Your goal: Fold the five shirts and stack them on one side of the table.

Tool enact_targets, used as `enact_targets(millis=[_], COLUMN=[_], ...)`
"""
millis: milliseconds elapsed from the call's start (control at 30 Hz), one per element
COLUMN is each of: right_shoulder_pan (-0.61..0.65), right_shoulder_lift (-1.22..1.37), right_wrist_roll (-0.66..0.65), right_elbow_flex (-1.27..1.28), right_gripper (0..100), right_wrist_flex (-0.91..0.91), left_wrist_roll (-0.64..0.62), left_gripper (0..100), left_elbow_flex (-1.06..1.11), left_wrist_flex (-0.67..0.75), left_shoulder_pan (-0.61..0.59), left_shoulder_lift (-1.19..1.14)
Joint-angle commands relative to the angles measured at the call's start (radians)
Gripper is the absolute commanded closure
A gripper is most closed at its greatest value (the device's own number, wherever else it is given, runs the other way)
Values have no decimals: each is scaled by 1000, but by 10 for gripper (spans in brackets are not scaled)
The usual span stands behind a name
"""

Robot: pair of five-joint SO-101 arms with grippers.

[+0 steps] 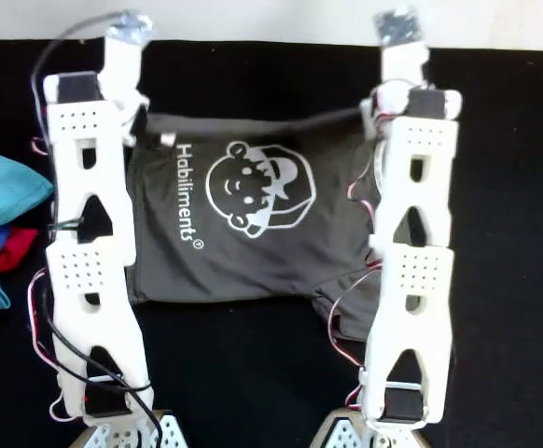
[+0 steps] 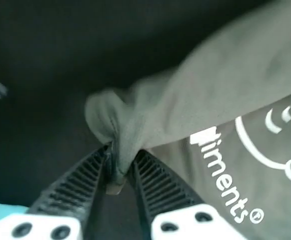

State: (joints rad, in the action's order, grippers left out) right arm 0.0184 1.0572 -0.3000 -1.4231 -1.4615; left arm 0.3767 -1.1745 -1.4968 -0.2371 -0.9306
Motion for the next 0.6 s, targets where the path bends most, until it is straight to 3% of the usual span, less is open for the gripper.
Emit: enact_targets(millis=[0,200,367,567], right_shoulder_pan=[12,10,-51,-85], right_shoulder_lift=[-1,-74,-151,-361], right_wrist_roll=[8,6,8,5], right_elbow_flex=[-25,-163,-191,90], right_gripper=[993,993,993,993], right_wrist_flex=[-35,-285,-306,-308], left_wrist_roll=[-3,-3,-2,44], left_gripper=[991,991,991,991], left_elbow_flex=[-45,-47,-15,257], left_wrist_flex=[-40,-193,-276,-278], left_shoulder_pan=[8,-4,-24,-35], left_shoulder_lift=[-16,53,136,337])
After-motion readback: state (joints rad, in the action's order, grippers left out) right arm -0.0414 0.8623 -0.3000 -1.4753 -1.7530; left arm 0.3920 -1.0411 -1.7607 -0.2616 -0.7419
